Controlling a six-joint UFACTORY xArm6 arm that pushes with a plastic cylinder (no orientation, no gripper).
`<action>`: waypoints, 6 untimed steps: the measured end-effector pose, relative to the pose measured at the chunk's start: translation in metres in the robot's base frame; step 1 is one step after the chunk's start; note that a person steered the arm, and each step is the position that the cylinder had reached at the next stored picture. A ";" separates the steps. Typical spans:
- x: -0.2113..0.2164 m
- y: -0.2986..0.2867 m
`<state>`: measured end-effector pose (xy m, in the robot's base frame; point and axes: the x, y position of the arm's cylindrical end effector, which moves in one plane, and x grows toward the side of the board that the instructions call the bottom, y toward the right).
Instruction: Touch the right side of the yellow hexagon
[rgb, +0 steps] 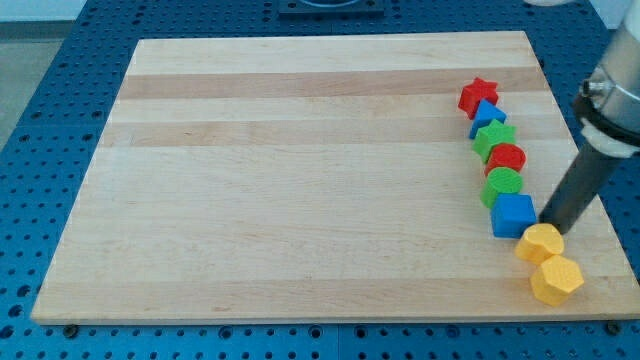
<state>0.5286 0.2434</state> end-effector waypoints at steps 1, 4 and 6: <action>0.007 0.030; 0.044 0.034; 0.066 0.020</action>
